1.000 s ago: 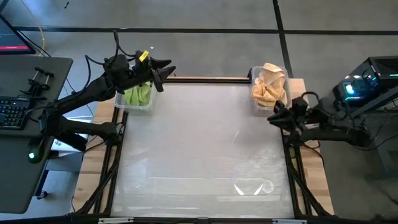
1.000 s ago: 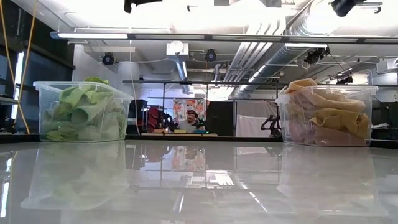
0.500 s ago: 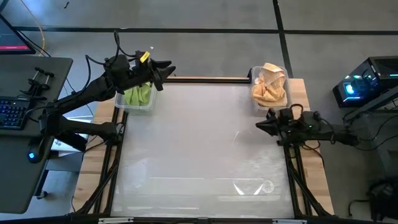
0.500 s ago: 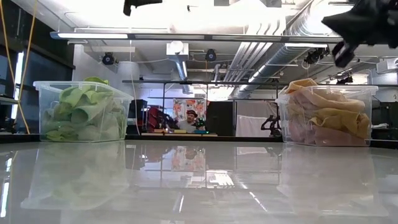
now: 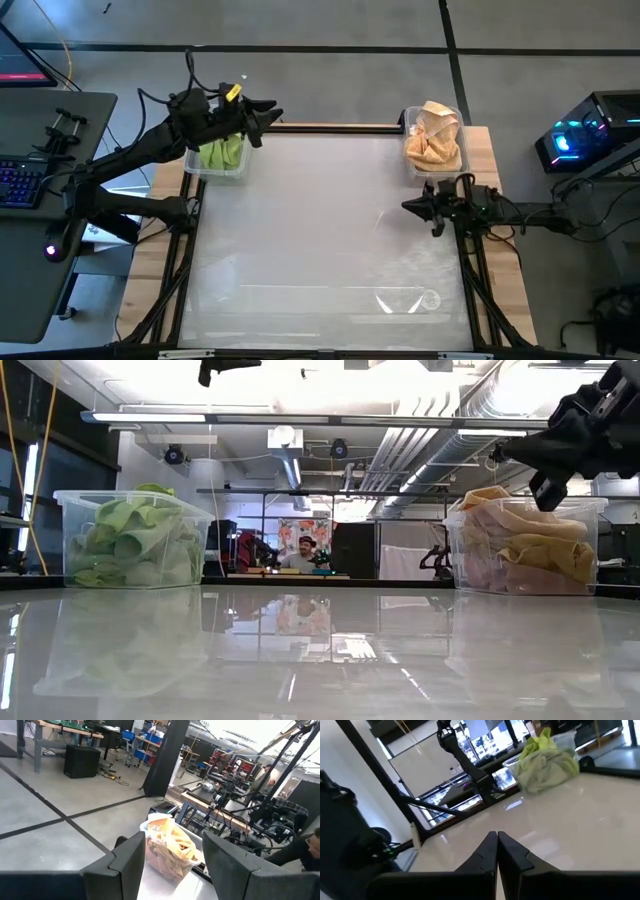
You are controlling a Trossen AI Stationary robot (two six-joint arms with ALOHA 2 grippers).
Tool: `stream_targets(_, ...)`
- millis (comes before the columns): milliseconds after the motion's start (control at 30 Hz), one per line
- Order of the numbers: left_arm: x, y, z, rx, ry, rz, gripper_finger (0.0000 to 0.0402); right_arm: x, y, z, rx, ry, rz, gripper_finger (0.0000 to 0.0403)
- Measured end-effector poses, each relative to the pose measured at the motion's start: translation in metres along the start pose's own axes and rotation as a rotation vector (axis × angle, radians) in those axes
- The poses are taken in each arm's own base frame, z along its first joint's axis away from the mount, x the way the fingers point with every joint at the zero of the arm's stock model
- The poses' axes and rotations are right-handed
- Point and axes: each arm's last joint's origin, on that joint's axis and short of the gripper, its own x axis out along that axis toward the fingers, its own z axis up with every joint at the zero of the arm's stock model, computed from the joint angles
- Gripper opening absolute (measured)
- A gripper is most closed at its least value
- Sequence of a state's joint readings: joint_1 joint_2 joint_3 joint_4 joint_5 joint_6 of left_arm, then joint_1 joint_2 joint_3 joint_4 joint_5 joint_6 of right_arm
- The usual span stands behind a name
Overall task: Sort towels by color in basket
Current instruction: Return to Home Position
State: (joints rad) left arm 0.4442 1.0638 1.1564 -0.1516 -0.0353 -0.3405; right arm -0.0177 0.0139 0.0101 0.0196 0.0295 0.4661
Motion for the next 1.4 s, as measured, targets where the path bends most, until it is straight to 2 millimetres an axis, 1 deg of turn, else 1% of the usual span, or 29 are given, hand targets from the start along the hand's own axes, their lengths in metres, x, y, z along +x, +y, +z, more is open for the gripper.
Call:
stream_targets(133,0.000,0.000,0.000,0.001,-0.001,0.000,0.0186,0.000,0.000,0.000,-0.075,-0.009,-0.014,0.0002)
stream_targets(600,0.000,0.000,0.000,0.003,0.006,0.000,0.0186,0.000,0.000,0.000,-0.082,-0.007,-0.012,0.0002)
stream_targets(800,0.000,-0.002,-0.002,0.131,0.029,-0.064,0.0186,0.000,0.000,0.000,-0.082,-0.006,-0.011,0.0003)
stream_targets(1067,0.000,-0.005,-0.003,0.134,0.037,-0.091,0.0186,0.000,0.000,0.000,-0.082,-0.006,-0.011,0.0003)
stream_targets(1133,0.000,-0.006,-0.001,0.078,0.022,-0.095,0.0186,0.000,0.000,0.000,-0.082,-0.006,-0.011,0.0003)
stream_targets(1200,0.000,-0.007,0.002,-0.046,-0.005,-0.106,0.0186,0.000,0.000,0.000,-0.082,-0.006,-0.011,0.0003)
stream_targets(1233,-0.001,-0.007,0.002,-0.072,0.005,-0.110,0.0186,0.000,0.000,0.000,-0.082,-0.006,-0.011,0.0003)
stream_targets(1333,-0.004,-0.009,-0.011,-0.118,0.126,-0.097,0.0186,0.000,0.000,0.000,-0.082,-0.006,-0.011,0.0003)
stream_targets(1400,-0.013,-0.012,-0.024,-0.130,0.191,-0.091,0.0186,0.000,0.000,0.000,-0.082,-0.006,-0.011,0.0003)
